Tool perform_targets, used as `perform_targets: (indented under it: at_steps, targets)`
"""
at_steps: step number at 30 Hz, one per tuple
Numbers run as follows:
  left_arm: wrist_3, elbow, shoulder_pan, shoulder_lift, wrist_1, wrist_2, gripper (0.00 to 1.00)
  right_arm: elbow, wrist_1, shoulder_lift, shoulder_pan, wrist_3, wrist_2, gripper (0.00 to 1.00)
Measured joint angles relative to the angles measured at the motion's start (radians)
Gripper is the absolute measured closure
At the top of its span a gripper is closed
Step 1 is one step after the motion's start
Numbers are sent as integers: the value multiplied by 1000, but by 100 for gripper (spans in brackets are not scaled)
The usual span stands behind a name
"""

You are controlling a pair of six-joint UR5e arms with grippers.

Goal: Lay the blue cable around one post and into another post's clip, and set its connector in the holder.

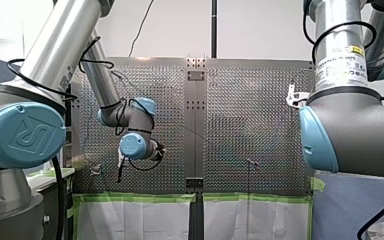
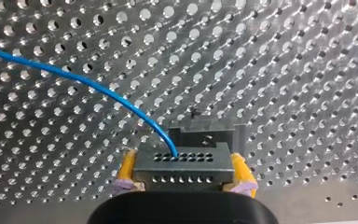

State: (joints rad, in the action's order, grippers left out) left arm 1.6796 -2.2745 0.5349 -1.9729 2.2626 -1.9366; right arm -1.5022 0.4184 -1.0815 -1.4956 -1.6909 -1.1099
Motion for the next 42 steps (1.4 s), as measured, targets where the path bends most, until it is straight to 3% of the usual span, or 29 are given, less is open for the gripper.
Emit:
perform_targets:
  at_steps: [14,42]
  targets:
    - [0,0,-11,0,2,1,0,34,-16,2,10,5,42,100]
    - [-6,1,-22,0,6,2,0,36,3,27,18,30,72,100]
